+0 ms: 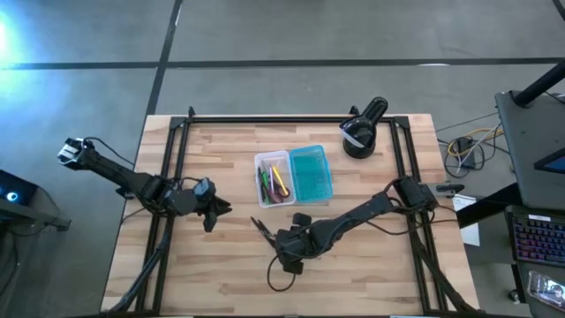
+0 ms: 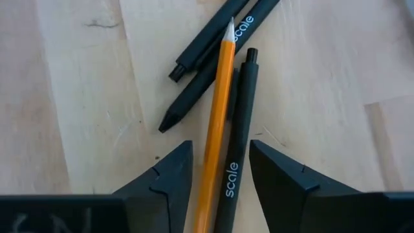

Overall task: Pick & place school supplies into a supply box
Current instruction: Put the orange pencil into the blue supply box

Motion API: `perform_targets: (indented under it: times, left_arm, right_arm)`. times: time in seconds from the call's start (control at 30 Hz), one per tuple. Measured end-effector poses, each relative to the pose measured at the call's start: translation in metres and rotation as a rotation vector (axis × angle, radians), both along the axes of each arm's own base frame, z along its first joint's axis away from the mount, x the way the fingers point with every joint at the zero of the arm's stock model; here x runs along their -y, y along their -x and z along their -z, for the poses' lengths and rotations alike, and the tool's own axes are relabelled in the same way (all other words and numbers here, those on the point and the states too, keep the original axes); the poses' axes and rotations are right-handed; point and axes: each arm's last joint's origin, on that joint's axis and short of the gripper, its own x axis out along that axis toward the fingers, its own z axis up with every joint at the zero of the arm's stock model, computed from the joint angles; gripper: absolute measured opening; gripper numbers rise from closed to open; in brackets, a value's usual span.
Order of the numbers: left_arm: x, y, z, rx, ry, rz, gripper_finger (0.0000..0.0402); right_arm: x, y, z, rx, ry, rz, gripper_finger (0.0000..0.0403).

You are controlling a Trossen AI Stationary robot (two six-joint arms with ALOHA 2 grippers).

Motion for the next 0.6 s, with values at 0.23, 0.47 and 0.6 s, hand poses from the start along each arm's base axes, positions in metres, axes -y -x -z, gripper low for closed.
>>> perform_targets:
  times: [0.23,0.47,0.6]
  left_arm:
    - [0.000,0.000,0.000,0.000,0.000,0.000,0.0080]
    - [0.000,0.000,0.000,0.001,-0.003,-0.002,0.0080]
    - [0.000,0.000,0.000,0.001,-0.003,-0.002,0.0080]
  right_arm:
    - [-0.008,0.001,-0.012,-0.017,0.030,-0.063,0.0150]
    - [-0.009,0.001,-0.006,-0.026,0.039,-0.065,0.0159]
    - [-0.006,-0.002,0.003,-0.040,0.045,-0.058,0.0159]
